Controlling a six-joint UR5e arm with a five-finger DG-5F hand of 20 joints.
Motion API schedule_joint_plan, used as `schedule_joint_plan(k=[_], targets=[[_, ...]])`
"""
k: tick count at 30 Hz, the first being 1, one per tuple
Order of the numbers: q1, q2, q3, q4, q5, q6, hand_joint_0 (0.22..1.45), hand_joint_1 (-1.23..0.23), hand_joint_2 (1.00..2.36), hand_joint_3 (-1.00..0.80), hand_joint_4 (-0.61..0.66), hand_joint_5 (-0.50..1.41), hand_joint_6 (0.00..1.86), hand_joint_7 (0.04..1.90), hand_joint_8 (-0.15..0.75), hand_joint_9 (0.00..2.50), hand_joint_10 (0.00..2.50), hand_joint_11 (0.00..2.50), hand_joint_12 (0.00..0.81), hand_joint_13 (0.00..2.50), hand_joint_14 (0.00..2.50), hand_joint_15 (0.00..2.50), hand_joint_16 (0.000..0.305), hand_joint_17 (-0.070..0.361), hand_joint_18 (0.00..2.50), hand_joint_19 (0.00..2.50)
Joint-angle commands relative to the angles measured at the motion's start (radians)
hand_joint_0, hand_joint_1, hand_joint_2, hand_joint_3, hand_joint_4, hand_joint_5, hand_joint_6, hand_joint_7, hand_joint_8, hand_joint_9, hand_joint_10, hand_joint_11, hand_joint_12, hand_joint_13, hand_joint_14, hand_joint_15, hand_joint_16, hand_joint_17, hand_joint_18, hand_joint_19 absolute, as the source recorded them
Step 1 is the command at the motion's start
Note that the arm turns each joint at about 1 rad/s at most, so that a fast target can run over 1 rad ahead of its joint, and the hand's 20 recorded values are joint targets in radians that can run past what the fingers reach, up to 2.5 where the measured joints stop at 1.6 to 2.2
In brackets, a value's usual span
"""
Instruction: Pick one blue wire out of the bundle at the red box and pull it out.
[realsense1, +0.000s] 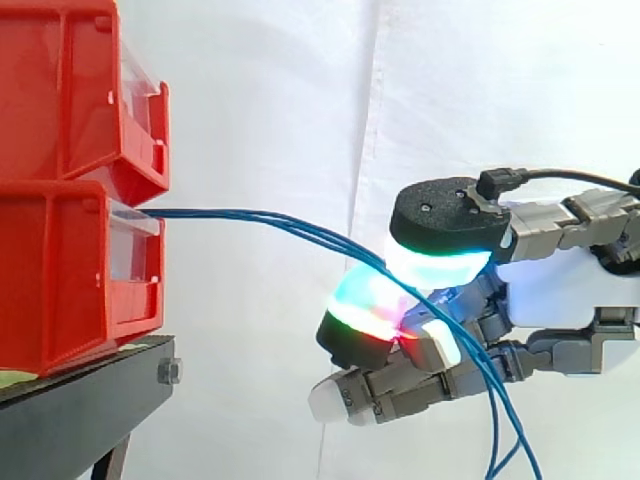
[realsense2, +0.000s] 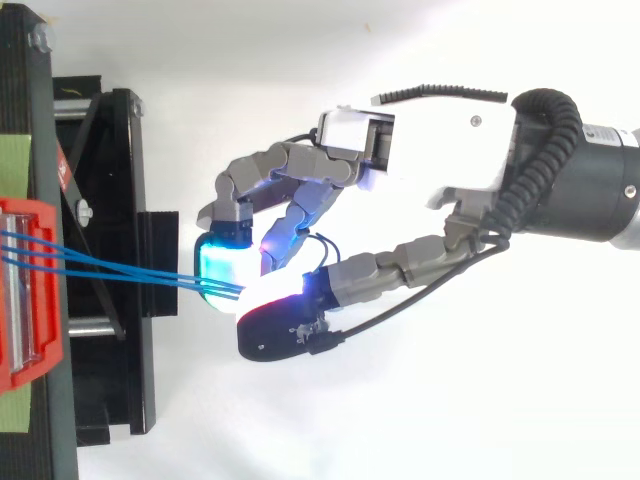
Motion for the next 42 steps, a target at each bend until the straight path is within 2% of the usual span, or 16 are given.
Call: schedule_joint_plan(k=[1,5,7,8,11,13,16,17,18,21,24,27,33,37,42], targets=[[-0.001,0.000,0.001,0.000,0.000,0.001,0.70,-0.85,1.02,-0.12,0.42,-0.13,0.71,1.17,0.292,0.90,0.03,0.82,0.397,0.28,0.00,0.05,0.064,0.145,0.26,0.13],[-0.003,0.000,0.000,0.000,0.000,-0.001,0.70,-0.84,1.02,-0.11,0.44,-0.13,0.68,1.23,0.289,0.90,0.02,0.76,0.396,0.28,0.00,0.05,0.064,0.145,0.26,0.13],[-0.003,0.000,0.000,0.002,0.000,-0.001,0.73,-0.77,1.02,-0.10,0.45,-0.11,0.62,1.31,0.281,0.91,0.02,0.73,0.392,0.28,0.00,0.05,0.064,0.144,0.24,0.15],[-0.003,0.000,0.000,0.002,0.000,-0.001,0.73,-0.76,1.02,-0.10,0.43,-0.09,0.55,1.43,0.274,0.92,0.02,0.71,0.389,0.29,0.00,0.05,0.064,0.144,0.23,0.16],[-0.004,0.000,0.001,0.005,0.000,0.001,0.75,-0.73,1.02,-0.10,0.43,-0.07,0.51,1.49,0.270,0.93,0.02,0.68,0.380,0.30,0.00,0.06,0.063,0.141,0.22,0.18],[-0.006,0.000,0.000,0.005,0.000,0.002,0.73,-0.70,1.02,-0.07,0.42,-0.07,0.50,1.48,0.264,0.94,0.02,0.69,0.380,0.30,0.00,0.07,0.062,0.140,0.22,0.19],[-0.006,0.000,0.000,0.005,0.000,0.001,0.66,-0.67,1.00,-0.02,0.44,-0.07,0.50,1.38,0.294,0.94,0.02,0.65,0.421,0.28,0.00,0.08,0.072,0.162,0.23,0.20],[-0.007,0.000,0.000,0.005,0.000,0.002,0.59,-0.63,1.12,-0.05,0.46,-0.06,0.50,1.37,0.323,0.94,0.02,0.65,0.451,0.27,0.00,0.09,0.078,0.176,0.20,0.22],[-0.007,0.000,0.001,0.005,0.000,0.002,0.54,-0.62,1.12,-0.10,0.45,-0.06,0.50,1.37,0.340,0.95,0.02,0.65,0.468,0.27,0.00,0.10,0.082,0.185,0.20,0.23],[-0.009,0.000,0.000,0.005,0.000,-0.001,0.54,-0.61,1.00,-0.12,0.43,-0.06,0.50,1.40,0.340,0.94,0.02,0.66,0.466,0.26,0.00,0.10,0.082,0.184,0.18,0.24],[-0.009,0.000,0.000,0.005,0.000,-0.001,0.52,-0.61,1.01,-0.18,0.37,-0.07,0.53,1.41,0.331,0.93,0.02,0.67,0.449,0.25,0.00,0.10,0.078,0.175,0.15,0.24],[-0.009,0.000,0.000,0.005,0.000,-0.001,0.50,-0.62,1.01,-0.25,0.29,-0.09,0.60,1.33,0.312,0.91,0.02,0.69,0.417,0.23,0.00,0.10,0.071,0.159,0.11,0.26],[-0.009,0.000,0.001,0.003,0.000,-0.001,0.49,-0.69,1.01,-0.34,0.26,-0.11,0.73,1.18,0.309,0.91,0.02,0.72,0.411,0.23,0.00,0.10,0.069,0.155,0.12,0.26],[-0.009,0.000,0.000,0.005,0.000,-0.001,0.52,-0.76,1.01,-0.33,0.25,-0.13,0.80,1.15,0.302,0.91,0.02,0.74,0.402,0.25,0.00,0.10,0.067,0.151,0.14,0.25],[-0.009,0.000,0.000,0.005,0.000,0.001,0.56,-0.79,1.02,-0.21,0.22,-0.14,0.83,1.22,0.296,0.91,0.02,0.75,0.393,0.26,0.00,0.09,0.064,0.145,0.17,0.22]])
